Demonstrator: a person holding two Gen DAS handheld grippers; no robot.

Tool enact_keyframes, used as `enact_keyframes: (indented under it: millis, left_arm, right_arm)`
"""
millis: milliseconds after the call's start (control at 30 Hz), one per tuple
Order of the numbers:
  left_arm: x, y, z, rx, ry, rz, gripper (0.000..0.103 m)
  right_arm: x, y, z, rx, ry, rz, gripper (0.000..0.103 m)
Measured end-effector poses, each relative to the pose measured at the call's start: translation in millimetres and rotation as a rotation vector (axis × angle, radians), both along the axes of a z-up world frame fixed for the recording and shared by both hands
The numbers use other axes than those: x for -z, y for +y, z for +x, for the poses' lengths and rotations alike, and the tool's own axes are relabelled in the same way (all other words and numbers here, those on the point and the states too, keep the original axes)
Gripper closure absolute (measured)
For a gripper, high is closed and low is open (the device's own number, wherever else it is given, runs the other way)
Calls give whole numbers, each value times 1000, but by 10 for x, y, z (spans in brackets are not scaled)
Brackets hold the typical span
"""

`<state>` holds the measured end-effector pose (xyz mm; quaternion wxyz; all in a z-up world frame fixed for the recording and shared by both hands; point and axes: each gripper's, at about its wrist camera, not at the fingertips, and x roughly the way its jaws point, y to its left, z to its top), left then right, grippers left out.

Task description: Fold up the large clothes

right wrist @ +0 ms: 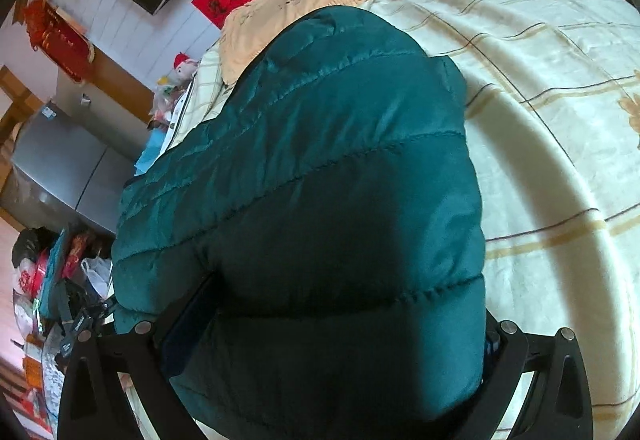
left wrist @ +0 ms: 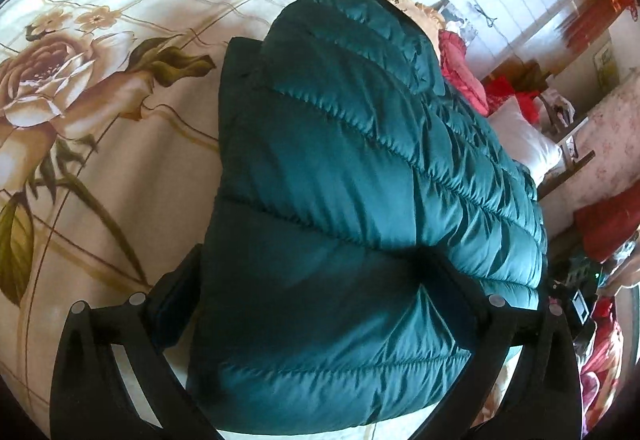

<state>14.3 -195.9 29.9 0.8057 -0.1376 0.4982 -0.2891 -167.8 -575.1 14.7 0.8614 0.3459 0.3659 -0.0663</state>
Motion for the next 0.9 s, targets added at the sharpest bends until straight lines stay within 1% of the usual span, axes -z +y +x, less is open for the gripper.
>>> enact_keyframes:
  millis: [67, 100, 133, 167, 200, 233, 267, 300, 333, 367, 400, 500, 600, 700, 833, 867, 900]
  left_arm:
    - [-13, -24, 6, 5, 18, 0, 1]
    - [-24, -33, 0, 10, 23, -2, 4]
    - [-54, -32, -18, 14, 18, -10, 8]
    - [-79, -35, -44, 15, 9, -13, 16]
    - [-122, -46, -74, 16, -4, -11, 25]
    - [-180, -46, -119, 19, -29, -2, 28]
    - [-213, -59, -149, 20, -47, 5, 36]
    - [-253, -53, -178, 21, -63, 11, 42]
    - [-293, -35, -206, 23, -73, 10, 46]
    - [-331, -7, -230, 22, -80, 3, 50]
    - [-373, 29, -259, 24, -83, -8, 53]
    - [-468, 130, -380, 49, -90, -22, 55]
    - [-541, 291, -572, 86, -96, -25, 55]
    - [-555, 476, -821, 118, -91, -23, 55]
    - [-465, 631, -1128, 134, -69, 6, 55]
    - [-430, 670, -1180, 132, -64, 10, 54]
    - [-390, 703, -1222, 127, -61, 13, 53]
  right_arm:
    - [8, 5, 3, -10, -4, 10, 0]
    - [6, 19, 4, -12, -8, 8, 5]
    - [-22, 54, -12, -12, -17, -4, 14]
    - [-56, 67, -32, -13, -24, -12, 19]
    - [-108, 104, -61, -16, -37, -27, 29]
    - [-148, 132, -77, -18, -43, -38, 37]
    - [-204, 163, -106, -19, -52, -47, 41]
    - [-253, 187, -133, -22, -62, -48, 48]
    - [-319, 219, -176, -25, -75, -46, 52]
    - [-350, 257, -211, -30, -83, -46, 53]
    - [-405, 303, -249, -41, -90, -50, 55]
    - [-513, 442, -387, -66, -93, -63, 56]
    - [-585, 570, -609, -86, -101, -47, 56]
    - [-577, 658, -911, -98, -100, -3, 57]
    - [-489, 809, -1237, -104, -77, 35, 56]
    - [-453, 846, -1317, -96, -68, 38, 56]
    - [-420, 870, -1381, -85, -58, 35, 52]
